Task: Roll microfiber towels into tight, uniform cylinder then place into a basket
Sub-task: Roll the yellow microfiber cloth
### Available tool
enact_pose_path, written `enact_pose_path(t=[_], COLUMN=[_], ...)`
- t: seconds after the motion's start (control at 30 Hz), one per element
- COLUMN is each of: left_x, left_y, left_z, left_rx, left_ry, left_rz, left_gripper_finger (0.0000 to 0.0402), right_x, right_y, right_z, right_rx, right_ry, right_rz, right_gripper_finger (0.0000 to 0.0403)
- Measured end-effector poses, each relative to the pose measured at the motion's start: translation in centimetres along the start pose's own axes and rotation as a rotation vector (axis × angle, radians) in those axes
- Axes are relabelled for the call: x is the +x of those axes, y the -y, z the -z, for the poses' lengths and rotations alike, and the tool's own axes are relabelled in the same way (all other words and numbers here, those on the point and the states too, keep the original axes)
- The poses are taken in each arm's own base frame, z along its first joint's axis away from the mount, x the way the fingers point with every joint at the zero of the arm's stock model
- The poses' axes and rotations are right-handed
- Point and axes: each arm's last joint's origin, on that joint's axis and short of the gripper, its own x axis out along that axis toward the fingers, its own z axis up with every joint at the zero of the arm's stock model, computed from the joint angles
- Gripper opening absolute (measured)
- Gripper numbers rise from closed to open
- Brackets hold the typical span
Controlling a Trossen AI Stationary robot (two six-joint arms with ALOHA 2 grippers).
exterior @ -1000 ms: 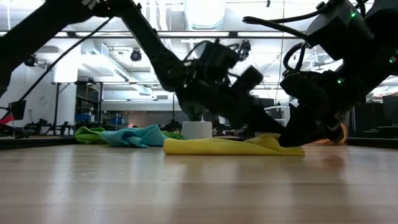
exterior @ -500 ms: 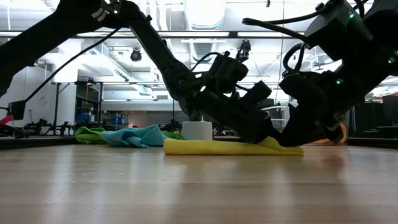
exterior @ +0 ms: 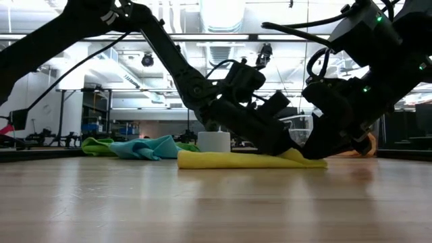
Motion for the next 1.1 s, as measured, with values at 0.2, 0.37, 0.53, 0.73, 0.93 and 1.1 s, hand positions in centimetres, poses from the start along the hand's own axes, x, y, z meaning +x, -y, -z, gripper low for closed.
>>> enact_pose_path(t=[0.2,0.37,0.53,0.73,0.93,1.1], left_x=[0.0,-0.1,-0.2,-0.9,-1.4,-1.5], left_y=[-0.2,-0.3,-0.4,-0.6,-1.1,-1.3], left_z=[0.1,0.2,0.2,-0.3,-0.2,0.2], left_rx=[-0.001,0.007,0.006,0.013,0.024,0.024], left_ry=[-0.008,-0.013,-0.015,-0.051,-0.093,-0.117], left_rz=[-0.028,-0.035,-0.035,-0.044,-0.098,-0.113], left_gripper_finger=[0.0000,0.0000,0.0000,0.0000,0.0000,0.0000], right_x=[0.0,0.0,0.0,0.0,0.0,-0.1], right_y=[0.0,0.0,0.0,0.1,0.1,0.0], right_z=[0.0,0.0,0.0,0.1,0.1,0.2], right_rx=[0.000,0.001,0.006,0.014,0.013,0.013], right_ry=[-0.001,-0.003,-0.005,-0.014,-0.015,-0.028], right_rz=[-0.001,-0.002,-0.002,0.008,0.008,-0.002], right_gripper_finger=[0.0009,0.0009,0.0009,0.0009,0.0009,0.0009])
